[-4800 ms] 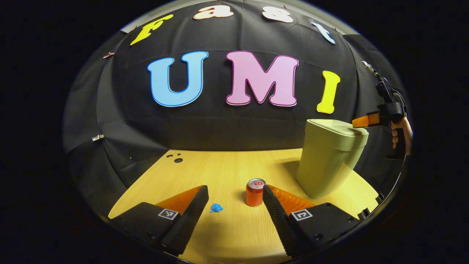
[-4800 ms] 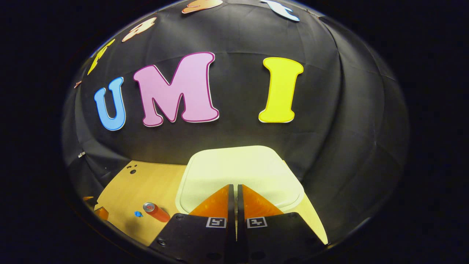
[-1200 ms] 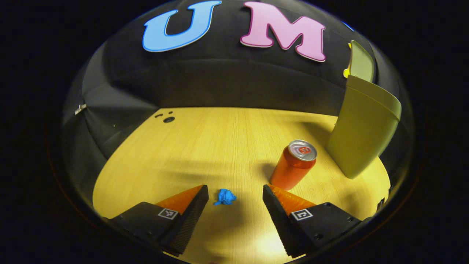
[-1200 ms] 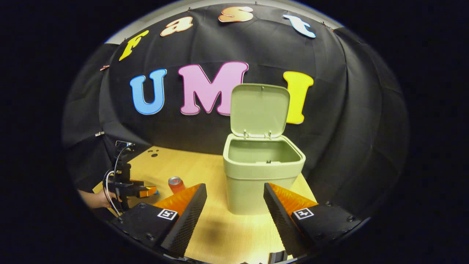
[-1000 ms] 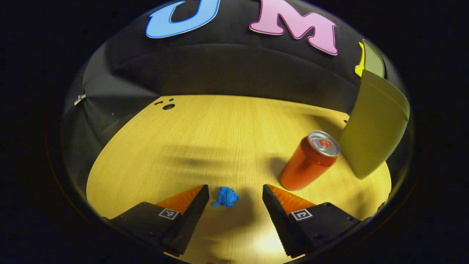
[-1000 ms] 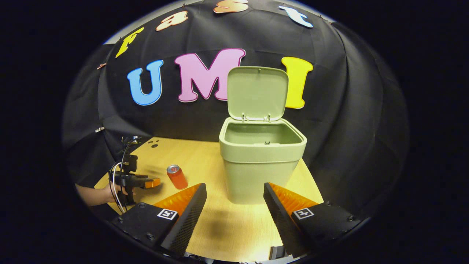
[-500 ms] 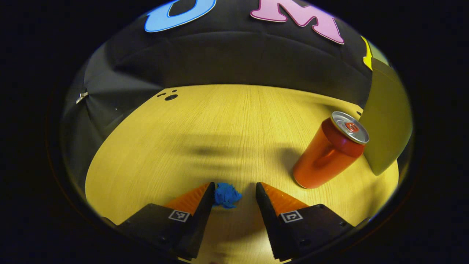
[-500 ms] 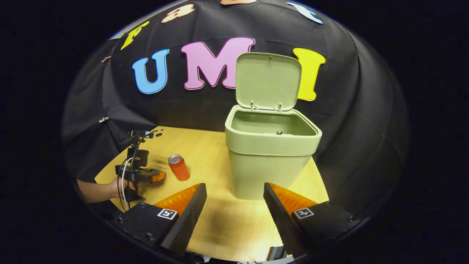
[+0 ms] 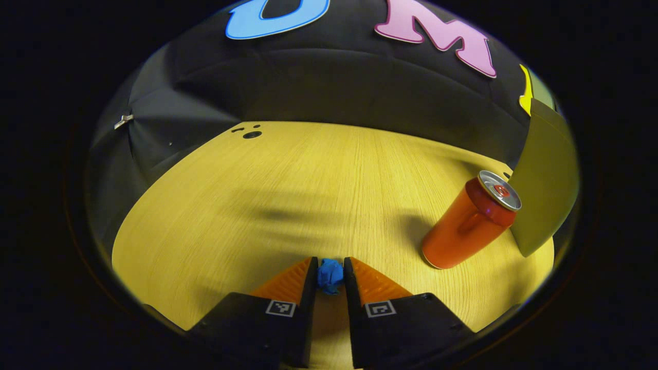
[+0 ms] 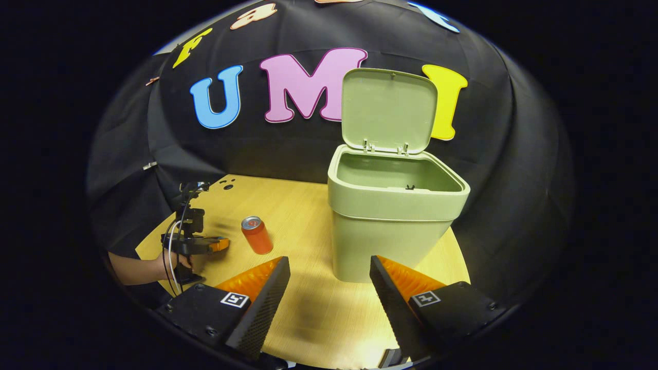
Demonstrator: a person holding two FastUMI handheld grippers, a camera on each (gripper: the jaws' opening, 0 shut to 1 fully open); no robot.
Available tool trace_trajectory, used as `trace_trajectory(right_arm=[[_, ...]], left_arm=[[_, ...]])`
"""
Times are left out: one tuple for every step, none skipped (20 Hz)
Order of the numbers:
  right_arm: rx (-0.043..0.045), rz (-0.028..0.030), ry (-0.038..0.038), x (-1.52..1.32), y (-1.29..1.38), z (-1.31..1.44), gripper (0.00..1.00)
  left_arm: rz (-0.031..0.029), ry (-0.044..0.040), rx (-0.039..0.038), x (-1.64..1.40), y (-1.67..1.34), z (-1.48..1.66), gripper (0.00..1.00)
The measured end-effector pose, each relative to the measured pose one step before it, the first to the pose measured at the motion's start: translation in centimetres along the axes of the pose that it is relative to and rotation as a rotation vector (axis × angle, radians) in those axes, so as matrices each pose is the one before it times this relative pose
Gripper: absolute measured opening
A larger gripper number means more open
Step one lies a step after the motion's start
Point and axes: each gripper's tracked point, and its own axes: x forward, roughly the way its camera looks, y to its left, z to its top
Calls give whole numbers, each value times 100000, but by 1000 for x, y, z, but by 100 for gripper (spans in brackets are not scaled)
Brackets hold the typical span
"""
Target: Press the lid of the desktop garbage bin to open it, pick up the crumpled paper on the desktop and throw it into the bin, then pick up the pop can on the desktop and drop it into the bin, and finally close the garbage bin lid.
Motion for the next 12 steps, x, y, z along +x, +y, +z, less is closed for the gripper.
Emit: trace_trajectory(right_arm=[[-130, 218, -178, 132, 69, 106, 98], [-56, 148, -200, 136, 41, 183, 98], [103, 123, -291, -6, -54, -195, 98], [178, 172, -252, 29, 66, 100, 98], [-30, -118, -424, 111, -55, 9, 98], [-207, -269, -363, 151, -37, 17, 98], [-369, -321, -306, 175, -147, -133, 98], [-253, -179, -154, 400, -191, -145, 98], [-107, 171, -13, 505, -119, -56, 98], [-43, 551, -175, 181, 12, -124, 98], [-151, 555, -389, 82, 0, -148, 98], [-891, 349, -567, -28, -90, -198, 98]], left_arm=[[69, -373, -1737, -354, 43, 38, 33], [-291, -697, -1393, -425, 32, 277, 32], [-292, -699, -627, -327, 73, 232, 31], [354, -833, 721, -512, 165, 420, 32], [1931, -316, 2497, -737, 478, 386, 32], [1417, -653, 2091, -734, 341, 443, 31], [-182, -1924, 1480, -1094, -27, 764, 32], [-801, -2169, 803, -1175, -351, 898, 31], [-659, -1799, 998, -1142, -317, 922, 30], [-618, -1621, 1169, -1016, -363, 1007, 29], [-405, -2309, 1504, -1372, -407, 1260, 31], [-1224, -2723, 993, -1142, -619, 1529, 30]])
